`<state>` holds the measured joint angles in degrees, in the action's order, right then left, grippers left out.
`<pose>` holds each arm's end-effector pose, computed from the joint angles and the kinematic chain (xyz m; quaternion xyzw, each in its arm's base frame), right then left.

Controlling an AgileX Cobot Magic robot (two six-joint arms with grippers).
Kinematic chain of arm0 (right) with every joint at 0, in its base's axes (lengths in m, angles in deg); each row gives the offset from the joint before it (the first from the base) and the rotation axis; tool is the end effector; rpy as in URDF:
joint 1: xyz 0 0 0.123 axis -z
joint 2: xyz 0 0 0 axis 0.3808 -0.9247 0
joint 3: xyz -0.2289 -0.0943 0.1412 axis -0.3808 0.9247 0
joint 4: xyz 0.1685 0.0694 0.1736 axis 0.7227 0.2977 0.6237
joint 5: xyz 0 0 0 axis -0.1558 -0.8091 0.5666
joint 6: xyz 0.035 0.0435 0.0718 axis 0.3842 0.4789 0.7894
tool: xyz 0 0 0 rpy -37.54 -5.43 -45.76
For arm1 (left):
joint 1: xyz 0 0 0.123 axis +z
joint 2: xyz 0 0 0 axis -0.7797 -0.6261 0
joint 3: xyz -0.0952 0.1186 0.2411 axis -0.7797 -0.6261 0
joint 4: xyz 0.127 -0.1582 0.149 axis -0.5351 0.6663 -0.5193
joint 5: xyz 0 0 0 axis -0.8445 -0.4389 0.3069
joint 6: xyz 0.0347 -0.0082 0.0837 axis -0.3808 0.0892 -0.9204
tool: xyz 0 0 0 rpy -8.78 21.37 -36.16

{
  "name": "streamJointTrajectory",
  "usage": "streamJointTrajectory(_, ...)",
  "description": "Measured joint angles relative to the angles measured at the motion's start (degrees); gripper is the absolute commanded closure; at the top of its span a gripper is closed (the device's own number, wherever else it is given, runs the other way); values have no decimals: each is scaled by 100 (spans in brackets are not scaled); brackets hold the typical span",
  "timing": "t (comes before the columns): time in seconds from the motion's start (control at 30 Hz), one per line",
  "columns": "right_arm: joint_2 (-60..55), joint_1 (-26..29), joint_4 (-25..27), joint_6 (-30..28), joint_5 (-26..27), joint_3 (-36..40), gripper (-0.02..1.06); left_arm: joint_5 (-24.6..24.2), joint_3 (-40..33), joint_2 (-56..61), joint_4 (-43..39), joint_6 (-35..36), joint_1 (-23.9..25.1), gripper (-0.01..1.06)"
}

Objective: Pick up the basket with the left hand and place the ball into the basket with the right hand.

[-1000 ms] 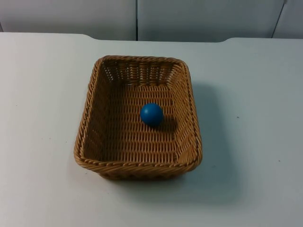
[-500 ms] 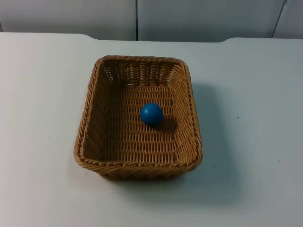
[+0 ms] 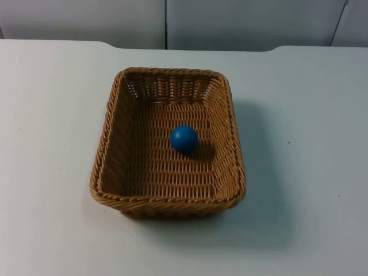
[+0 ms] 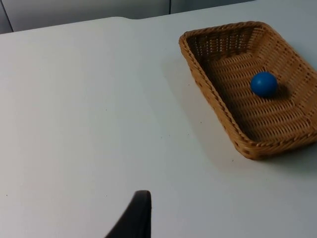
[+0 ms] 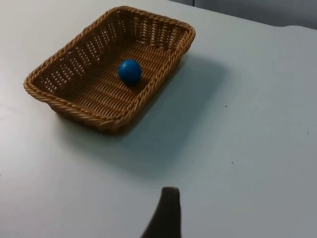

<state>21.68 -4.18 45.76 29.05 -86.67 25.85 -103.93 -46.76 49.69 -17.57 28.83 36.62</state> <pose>-0.0064 -0.0044 0.2797 -0.2145 0.8304 0.1014 0.5041 -0.0077 -0.0030 0.2801 0.1217 0.8460 -0.0891 0.5114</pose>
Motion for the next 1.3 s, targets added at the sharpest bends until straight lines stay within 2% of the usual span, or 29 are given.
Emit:
streamJointTrajectory(0.4, 0, 0, -13, 65, 0, 0, 29, 0, 0, 0, 0, 0, 0, 10)
streamJointTrajectory(0.53, 0, 161, -13, 78, 0, 0, 29, 0, 0, 0, 0, 0, 0, 10)
streamJointTrajectory(0.67, 0, 747, -13, 78, 0, 0, 29, 0, 0, 0, 0, 0, 109, 10)
streamJointTrajectory(0.7, 0, 747, -13, 78, 0, 0, 29, 0, 0, 0, 0, 0, 109, 10)
streamJointTrajectory(0.83, 0, 1491, -13, 78, 0, 0, 29, 0, 0, 0, 0, 0, 181, 10)
streamJointTrajectory(0.87, 0, 1491, -13, 78, 0, 0, 29, 0, 0, 0, 0, 0, 181, 10)
streamJointTrajectory(1.03, 0, 2422, -13, 89, 0, 0, 29, 0, 0, 0, 0, 0, 181, 10)
streamJointTrajectory(1.17, 0, 2789, -13, 89, 0, 0, 29, 0, 0, 0, 0, 0, 181, 10)
streamJointTrajectory(1.3, 0, 2830, -13, 89, 9, 0, 29, 0, 0, 0, 0, 0, 181, 10)
